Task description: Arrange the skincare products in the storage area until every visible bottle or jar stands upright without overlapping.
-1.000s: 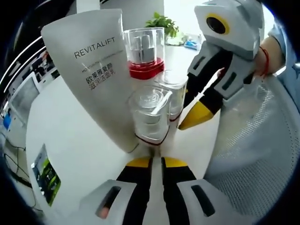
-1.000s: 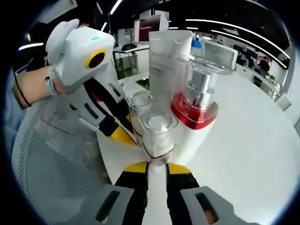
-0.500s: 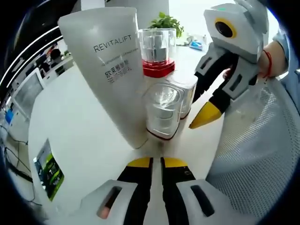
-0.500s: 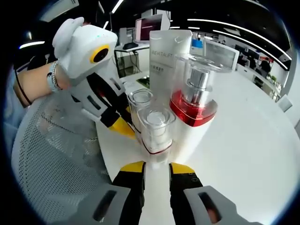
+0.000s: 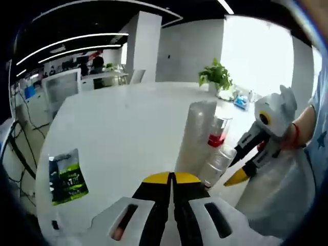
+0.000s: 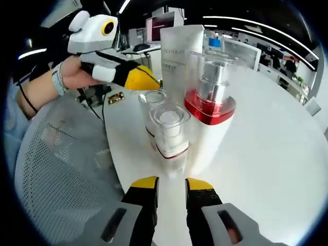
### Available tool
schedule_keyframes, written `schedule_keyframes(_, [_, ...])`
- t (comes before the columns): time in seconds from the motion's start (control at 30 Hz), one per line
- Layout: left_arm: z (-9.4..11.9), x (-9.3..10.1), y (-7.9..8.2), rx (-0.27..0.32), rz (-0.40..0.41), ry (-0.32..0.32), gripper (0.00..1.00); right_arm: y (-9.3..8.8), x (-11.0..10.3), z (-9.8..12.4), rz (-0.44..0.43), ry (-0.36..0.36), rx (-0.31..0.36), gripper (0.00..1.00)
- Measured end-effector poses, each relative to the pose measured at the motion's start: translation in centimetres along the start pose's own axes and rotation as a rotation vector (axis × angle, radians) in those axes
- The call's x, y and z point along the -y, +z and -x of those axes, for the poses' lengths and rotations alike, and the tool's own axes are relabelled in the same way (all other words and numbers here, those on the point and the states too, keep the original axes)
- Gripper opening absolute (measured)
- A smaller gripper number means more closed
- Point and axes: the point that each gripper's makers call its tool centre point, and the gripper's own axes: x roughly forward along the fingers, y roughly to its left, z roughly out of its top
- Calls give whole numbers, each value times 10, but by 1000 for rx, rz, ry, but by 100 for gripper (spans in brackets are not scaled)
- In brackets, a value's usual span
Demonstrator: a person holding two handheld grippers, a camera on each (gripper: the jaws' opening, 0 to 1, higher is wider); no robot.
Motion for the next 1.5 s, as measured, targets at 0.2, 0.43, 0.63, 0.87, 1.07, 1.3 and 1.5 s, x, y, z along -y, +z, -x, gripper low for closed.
schedule_keyframes(0.2, [15,-7,37,208,109,-7,7,-4,-2,0,5,-2,-9,13])
schedule_keyframes(0.43, [20,-28,37,238,208,64,8,-5,-2,-1,11,-8,-14,11])
schedule_keyframes(0.63, [23,-39,33,230,248,114,8,-5,5,2,7,-29,-15,11])
schedule_keyframes(0.87, [26,-46,35,253,261,137,8,-7,24,7,-45,-84,-8,11])
schedule_keyframes(1.07, [31,-51,42,310,307,131,13,-6,48,18,-128,-174,27,12])
schedule_keyframes(1.3, [33,-51,49,366,385,89,24,-5,64,26,-191,-228,59,14])
schedule_keyframes(1.5, [29,-50,45,341,379,88,24,-7,71,28,-223,-248,62,14])
